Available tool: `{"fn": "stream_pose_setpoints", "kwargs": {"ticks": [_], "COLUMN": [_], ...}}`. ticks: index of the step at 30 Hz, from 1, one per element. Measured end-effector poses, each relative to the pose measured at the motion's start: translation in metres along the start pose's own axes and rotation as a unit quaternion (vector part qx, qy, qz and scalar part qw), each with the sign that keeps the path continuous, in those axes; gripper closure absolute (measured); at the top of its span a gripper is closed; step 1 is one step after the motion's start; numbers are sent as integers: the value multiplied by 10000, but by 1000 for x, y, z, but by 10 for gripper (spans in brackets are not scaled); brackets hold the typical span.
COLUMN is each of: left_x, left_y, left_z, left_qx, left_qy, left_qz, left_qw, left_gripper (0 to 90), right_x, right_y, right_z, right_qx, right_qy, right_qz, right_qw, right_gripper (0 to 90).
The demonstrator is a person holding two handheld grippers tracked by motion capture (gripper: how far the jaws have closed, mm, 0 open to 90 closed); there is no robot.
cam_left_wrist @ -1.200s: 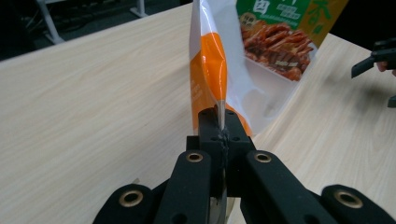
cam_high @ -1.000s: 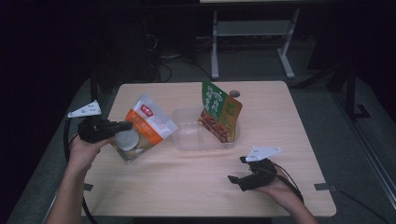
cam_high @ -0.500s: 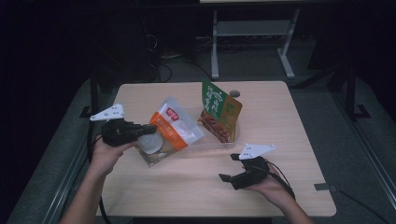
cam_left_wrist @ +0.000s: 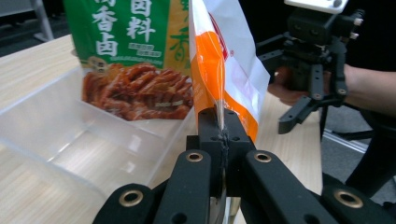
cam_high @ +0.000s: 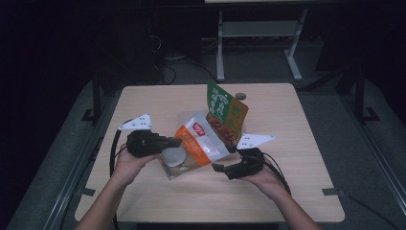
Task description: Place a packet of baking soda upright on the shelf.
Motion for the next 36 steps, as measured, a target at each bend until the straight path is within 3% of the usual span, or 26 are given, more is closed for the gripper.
{"fn": "stream_pose_setpoints", "kwargs": {"ticks": [5, 11, 16, 21, 26, 36], "left_x": [5, 9, 10, 14, 18, 38], "left_y": [-2, -2, 1, 4, 7, 3], "left_z": [-1, -1, -4, -8, -12, -23], "left_qx": [-6, -33, -67, -108, -44, -80], "left_qy": [-15, 13, 40, 155, 287, 558], "left_qz": [-46, -51, -16, 4, 114, -67], "left_qw": [10000, 10000, 10000, 9998, 9995, 9984], "left_gripper": [899, 898, 898, 897, 896, 895], "right_x": [5, 15, 14, 8, 1, -12], "right_y": [2, 4, 6, 11, 11, 5], "right_z": [11, 13, 15, 19, 28, 42], "right_qx": [-50, 51, 31, -126, -366, -435], "right_qy": [-230, -213, -263, -218, -278, -408], "right_qz": [230, 622, 746, 750, 597, 441], "right_qw": [9995, 9978, 9969, 9969, 9972, 9972], "right_gripper": [435, 681, 885, 900, 900, 900]}}
Point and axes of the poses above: each handheld gripper's, and its own axes: x roughly forward along the jaws, z roughly out of its top, y roughly to its left, the point moved 6 cm from there along x, roughly forward along the jaws, and after that the axes turned 12 degrees about y, right-handed, at the moved point
